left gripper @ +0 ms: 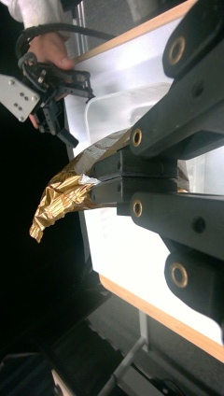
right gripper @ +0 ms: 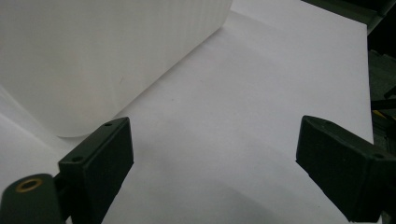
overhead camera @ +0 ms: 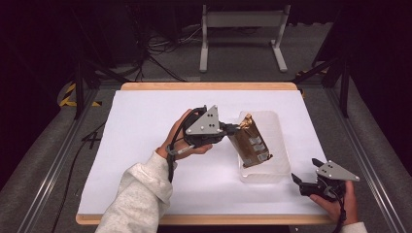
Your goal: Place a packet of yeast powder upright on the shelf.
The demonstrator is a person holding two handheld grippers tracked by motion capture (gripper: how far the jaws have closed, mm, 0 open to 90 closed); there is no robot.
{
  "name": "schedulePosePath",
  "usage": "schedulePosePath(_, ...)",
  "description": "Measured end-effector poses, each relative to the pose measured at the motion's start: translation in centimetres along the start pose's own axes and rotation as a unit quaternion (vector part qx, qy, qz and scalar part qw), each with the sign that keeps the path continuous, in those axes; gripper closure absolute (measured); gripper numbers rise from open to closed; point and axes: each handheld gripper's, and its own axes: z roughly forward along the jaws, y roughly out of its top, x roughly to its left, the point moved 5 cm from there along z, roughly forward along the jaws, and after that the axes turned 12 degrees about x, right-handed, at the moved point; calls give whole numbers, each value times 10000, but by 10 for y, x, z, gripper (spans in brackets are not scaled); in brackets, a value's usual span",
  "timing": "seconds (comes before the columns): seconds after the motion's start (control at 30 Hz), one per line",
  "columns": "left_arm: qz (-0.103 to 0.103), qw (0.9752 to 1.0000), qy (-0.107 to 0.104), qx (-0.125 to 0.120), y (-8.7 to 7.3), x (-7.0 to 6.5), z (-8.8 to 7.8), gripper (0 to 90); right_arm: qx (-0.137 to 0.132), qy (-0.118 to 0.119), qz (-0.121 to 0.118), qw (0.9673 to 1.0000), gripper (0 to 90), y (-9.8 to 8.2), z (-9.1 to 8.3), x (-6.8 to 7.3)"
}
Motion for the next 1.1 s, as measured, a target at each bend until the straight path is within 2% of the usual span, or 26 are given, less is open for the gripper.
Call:
schedulePosePath(0.07, 11, 10000, -41, -20, 1, 0, 1, 896, 8, 10, 11, 10000, 116, 0, 0, 0)
schedulePosePath(0.17, 65, 10000, 18, -9, 4, 0, 5, 896, 19, 12, 8, 10000, 116, 0, 0, 0)
schedulePosePath(0.23, 172, 9996, 225, 80, 8, 1, 7, 897, 20, 12, 11, 10000, 116, 0, 1, 0)
schedulePosePath(0.37, 327, 9992, 148, 185, 16, 4, 7, 897, 27, 23, -13, 10000, 116, -1, 0, 1)
schedulePosePath(0.57, 382, 9987, 176, 296, 16, 7, 12, 896, 21, 35, 32, 10000, 116, -1, 0, -1)
schedulePosePath(0.67, 498, 9978, 152, 411, 15, 9, 13, 896, 23, 43, 19, 10000, 116, -1, 0, 0)
schedulePosePath(0.73, 456, 9986, -120, 223, 16, 11, 10, 894, 28, 64, 5, 10000, 116, -1, 0, 1)
schedulePosePath(0.87, 592, 9969, -76, 520, 13, 4, 22, 894, 51, 73, 19, 10000, 115, -2, 1, 0)
schedulePosePath(1.03, 510, 9975, -266, 402, 13, -2, 37, 890, 38, 85, -12, 10000, 115, -1, 1, 1)
schedulePosePath(1.1, 508, 9976, -253, 409, 13, -4, 41, 889, 47, 74, -8, 10000, 115, -1, 1, 1)
